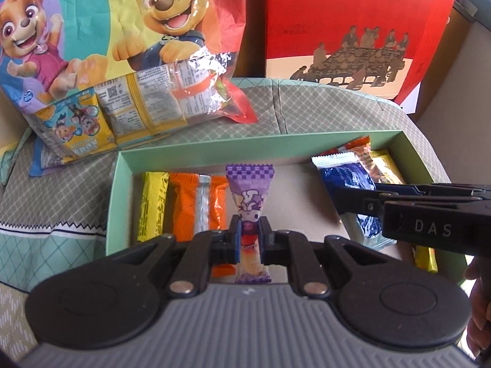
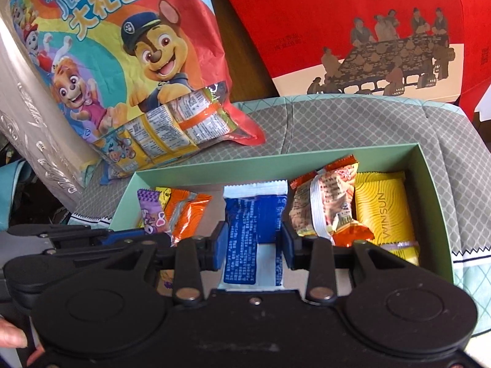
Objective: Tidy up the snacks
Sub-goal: 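Carry purple candy and blue packet into the green tray and open both tools, then grasp red candy bag with left tool while right tool grasps Skittles pack, then lower red bag and Skittles pack into the tray and open both tools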
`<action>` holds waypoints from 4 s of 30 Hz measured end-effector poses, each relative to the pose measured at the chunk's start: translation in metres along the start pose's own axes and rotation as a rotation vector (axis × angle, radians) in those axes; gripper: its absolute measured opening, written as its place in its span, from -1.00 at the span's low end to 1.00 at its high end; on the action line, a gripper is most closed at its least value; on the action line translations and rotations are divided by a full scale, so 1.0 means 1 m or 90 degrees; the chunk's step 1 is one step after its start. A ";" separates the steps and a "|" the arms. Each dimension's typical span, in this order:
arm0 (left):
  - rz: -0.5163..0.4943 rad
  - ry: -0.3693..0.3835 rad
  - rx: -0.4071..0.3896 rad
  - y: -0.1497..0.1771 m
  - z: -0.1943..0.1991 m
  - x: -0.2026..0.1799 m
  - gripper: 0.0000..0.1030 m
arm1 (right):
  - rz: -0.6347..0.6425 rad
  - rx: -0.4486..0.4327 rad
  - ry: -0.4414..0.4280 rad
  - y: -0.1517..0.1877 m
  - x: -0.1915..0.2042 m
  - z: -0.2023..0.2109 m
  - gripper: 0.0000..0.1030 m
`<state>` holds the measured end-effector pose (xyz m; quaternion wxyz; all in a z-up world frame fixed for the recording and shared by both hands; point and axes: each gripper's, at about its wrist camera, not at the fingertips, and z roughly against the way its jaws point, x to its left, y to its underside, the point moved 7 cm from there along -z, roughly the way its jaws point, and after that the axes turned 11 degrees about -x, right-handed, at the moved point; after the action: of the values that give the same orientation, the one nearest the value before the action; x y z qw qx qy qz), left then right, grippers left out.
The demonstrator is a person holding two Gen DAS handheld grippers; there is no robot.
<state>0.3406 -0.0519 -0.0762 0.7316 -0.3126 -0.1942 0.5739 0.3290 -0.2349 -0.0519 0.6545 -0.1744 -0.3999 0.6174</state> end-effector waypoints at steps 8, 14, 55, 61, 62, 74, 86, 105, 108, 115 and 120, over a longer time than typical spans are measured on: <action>0.004 -0.032 -0.011 -0.014 -0.033 0.007 -0.16 | -0.031 -0.001 -0.012 -0.014 -0.003 -0.037 0.07; 0.005 -0.042 -0.020 -0.009 -0.028 0.010 0.37 | -0.029 -0.024 -0.011 -0.021 -0.003 -0.032 0.73; 0.047 -0.062 0.042 0.171 0.146 0.045 1.00 | -0.009 0.084 -0.054 0.140 0.050 0.137 1.00; 0.062 -0.091 0.055 0.208 0.167 0.056 1.00 | -0.001 0.105 -0.046 0.178 0.058 0.152 1.00; 0.062 -0.098 0.053 0.213 0.170 0.058 1.00 | 0.002 0.105 -0.041 0.182 0.058 0.155 0.98; 0.074 -0.089 0.073 0.244 0.178 0.058 0.71 | 0.027 0.154 -0.064 0.214 0.075 0.164 0.19; 0.066 -0.096 0.069 0.256 0.174 0.062 0.27 | 0.090 0.197 -0.065 0.237 0.100 0.144 0.34; 0.064 -0.072 0.001 0.219 0.201 0.064 -0.24 | 0.116 0.131 -0.105 0.202 0.098 0.167 0.09; 0.067 -0.060 -0.016 0.201 0.203 0.061 -0.24 | 0.102 0.103 -0.110 0.181 0.095 0.172 0.09; 0.064 -0.045 -0.068 0.142 0.191 0.051 -0.24 | 0.060 0.049 -0.092 0.123 0.077 0.160 0.09; 0.063 -0.021 -0.087 0.095 0.158 0.038 -0.24 | 0.015 0.048 -0.065 0.081 0.057 0.126 0.09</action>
<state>0.1805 0.0355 -0.0285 0.6760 -0.3615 -0.2290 0.6000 0.1771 -0.2003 -0.0153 0.6322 -0.1227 -0.4070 0.6477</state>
